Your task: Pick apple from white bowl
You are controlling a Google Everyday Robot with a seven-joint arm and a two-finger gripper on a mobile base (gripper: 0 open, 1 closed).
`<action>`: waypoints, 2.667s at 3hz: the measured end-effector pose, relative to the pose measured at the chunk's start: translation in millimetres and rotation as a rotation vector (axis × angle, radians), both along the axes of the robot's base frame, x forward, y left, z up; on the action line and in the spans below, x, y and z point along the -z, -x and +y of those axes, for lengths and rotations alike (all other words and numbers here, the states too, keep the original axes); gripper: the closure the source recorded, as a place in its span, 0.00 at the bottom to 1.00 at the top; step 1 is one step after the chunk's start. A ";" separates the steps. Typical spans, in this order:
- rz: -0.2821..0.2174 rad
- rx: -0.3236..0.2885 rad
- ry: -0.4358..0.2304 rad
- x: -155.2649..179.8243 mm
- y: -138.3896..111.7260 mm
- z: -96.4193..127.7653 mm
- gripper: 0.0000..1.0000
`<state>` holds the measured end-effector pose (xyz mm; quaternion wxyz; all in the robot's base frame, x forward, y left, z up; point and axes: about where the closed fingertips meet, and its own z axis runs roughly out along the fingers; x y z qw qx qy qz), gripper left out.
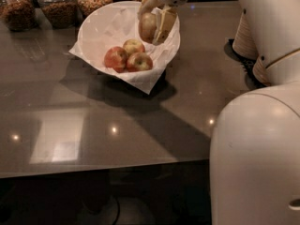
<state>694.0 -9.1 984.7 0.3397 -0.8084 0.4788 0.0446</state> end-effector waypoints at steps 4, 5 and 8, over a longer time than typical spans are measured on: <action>0.001 0.000 0.000 0.9 -0.9 0.7 0.00; 0.017 0.007 0.016 10.9 -7.3 1.5 0.17; 0.066 0.050 0.086 38.7 -19.4 3.2 0.87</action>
Offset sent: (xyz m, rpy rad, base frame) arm 0.0001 0.0001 -0.0001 0.0001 0.0000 0.0000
